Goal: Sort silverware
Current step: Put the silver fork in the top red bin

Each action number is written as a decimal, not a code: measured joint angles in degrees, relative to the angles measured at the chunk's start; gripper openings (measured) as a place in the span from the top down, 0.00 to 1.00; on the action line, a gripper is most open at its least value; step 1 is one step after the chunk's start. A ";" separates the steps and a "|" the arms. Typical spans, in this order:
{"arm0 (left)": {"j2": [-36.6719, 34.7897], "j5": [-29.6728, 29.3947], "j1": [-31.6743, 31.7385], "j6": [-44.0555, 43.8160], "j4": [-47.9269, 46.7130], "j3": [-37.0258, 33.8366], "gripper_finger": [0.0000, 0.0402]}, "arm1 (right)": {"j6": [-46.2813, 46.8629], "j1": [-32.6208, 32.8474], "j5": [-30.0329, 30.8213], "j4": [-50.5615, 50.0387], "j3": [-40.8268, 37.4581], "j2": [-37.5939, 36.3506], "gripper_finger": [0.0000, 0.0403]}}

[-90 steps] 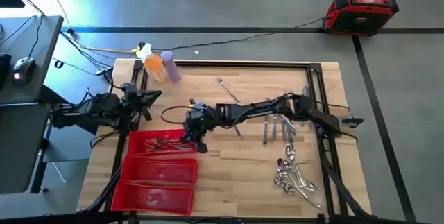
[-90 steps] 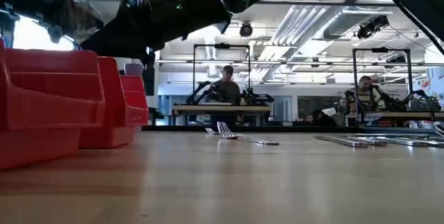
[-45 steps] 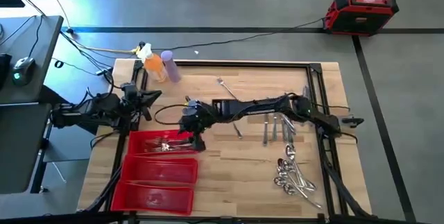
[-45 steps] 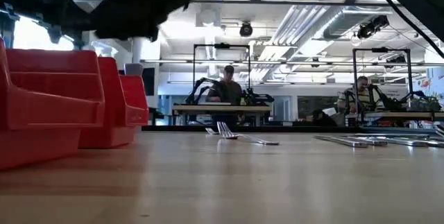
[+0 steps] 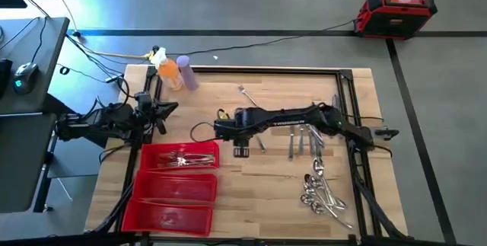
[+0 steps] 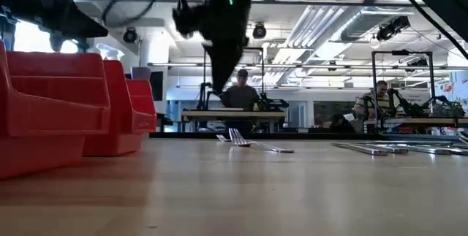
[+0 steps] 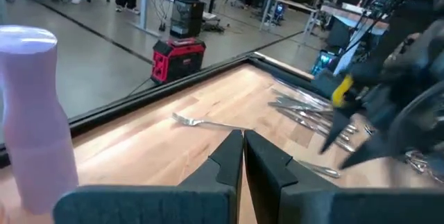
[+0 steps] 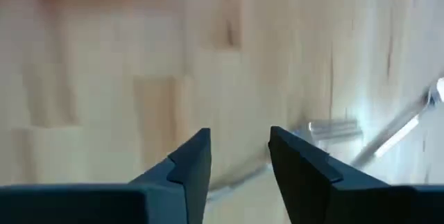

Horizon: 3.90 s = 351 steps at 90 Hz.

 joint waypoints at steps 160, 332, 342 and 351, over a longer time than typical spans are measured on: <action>0.09 1.11 0.00 -4.33 -1.68 0.00 1.00 | 3.01 2.64 -13.93 96.07 -37.76 -16.42 1.00; 0.20 1.09 0.02 -5.59 -1.65 0.02 1.00 | 8.63 -21.45 -5.84 23.40 -11.05 -3.80 0.66; 0.20 0.89 0.00 -5.71 -1.59 0.02 1.00 | 11.52 -25.02 -8.47 22.98 -13.74 -3.80 0.66; 0.20 0.85 0.02 -5.74 -1.53 0.02 1.00 | 11.37 -26.70 -10.45 22.80 -15.69 -3.78 0.66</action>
